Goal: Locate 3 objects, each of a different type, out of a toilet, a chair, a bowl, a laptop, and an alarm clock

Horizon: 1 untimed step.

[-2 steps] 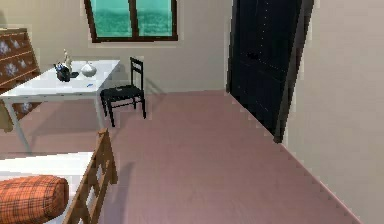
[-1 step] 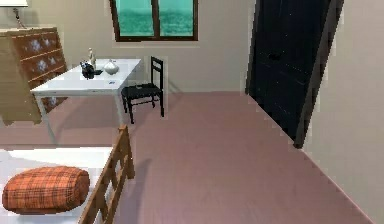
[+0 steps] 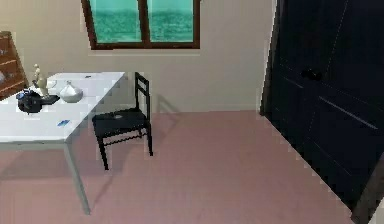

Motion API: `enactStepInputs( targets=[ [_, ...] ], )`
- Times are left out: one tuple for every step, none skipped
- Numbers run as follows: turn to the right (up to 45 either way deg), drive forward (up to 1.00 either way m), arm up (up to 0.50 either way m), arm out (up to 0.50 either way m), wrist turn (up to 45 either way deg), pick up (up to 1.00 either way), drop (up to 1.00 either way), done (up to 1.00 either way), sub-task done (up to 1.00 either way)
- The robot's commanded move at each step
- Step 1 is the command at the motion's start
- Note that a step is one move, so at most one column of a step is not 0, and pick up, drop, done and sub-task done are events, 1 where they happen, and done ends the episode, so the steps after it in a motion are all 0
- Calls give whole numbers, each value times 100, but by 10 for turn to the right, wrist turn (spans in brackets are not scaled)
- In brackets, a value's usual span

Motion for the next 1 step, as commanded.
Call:
enactStepInputs(
  targets=[
    [0, 100, 0, 0, 0, 0, 0, 0, 0]
  ],
)
